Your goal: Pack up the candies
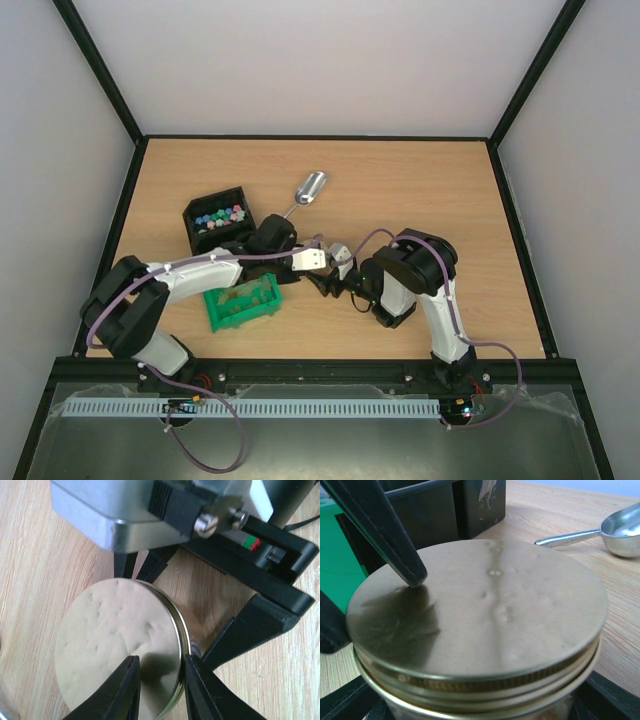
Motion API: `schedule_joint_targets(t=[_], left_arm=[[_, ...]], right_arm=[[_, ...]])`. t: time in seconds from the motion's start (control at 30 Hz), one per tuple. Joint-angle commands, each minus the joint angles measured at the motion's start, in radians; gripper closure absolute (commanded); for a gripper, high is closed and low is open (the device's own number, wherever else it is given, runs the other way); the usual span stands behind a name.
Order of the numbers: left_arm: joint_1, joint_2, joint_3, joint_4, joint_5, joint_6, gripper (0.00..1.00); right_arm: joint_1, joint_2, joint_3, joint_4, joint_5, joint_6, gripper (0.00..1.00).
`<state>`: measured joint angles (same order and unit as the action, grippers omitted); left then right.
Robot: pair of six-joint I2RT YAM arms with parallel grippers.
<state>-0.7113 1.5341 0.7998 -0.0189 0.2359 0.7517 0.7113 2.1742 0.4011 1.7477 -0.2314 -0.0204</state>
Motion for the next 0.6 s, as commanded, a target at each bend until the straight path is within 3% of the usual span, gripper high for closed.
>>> schedule_joint_targets(t=[0.0, 0.3, 0.33, 0.5, 0.53, 0.57], left_arm=[[0.091, -0.013, -0.036, -0.069, -0.125, 0.064, 0.74], [0.156, -0.034, 0.001, -0.141, -0.123, 0.115, 0.73], [0.157, -0.043, 0.015, -0.173, -0.102, 0.1, 0.68], [0.155, -0.091, 0.105, -0.298, 0.109, -0.046, 0.1], [0.154, -0.092, 0.113, -0.304, 0.137, -0.084, 0.03], [0.15, -0.092, 0.116, -0.3, 0.156, -0.119, 0.01]], right_arm=[[0.012, 0.084, -0.056, 0.151, -0.08, 0.1, 0.65], [0.012, 0.084, -0.056, 0.151, -0.078, 0.099, 0.66], [0.012, 0.084, -0.056, 0.151, -0.077, 0.1, 0.66], [0.011, 0.084, -0.054, 0.151, -0.074, 0.1, 0.65], [0.011, 0.085, -0.053, 0.151, -0.074, 0.101, 0.65], [0.012, 0.086, -0.051, 0.151, -0.073, 0.102, 0.65]])
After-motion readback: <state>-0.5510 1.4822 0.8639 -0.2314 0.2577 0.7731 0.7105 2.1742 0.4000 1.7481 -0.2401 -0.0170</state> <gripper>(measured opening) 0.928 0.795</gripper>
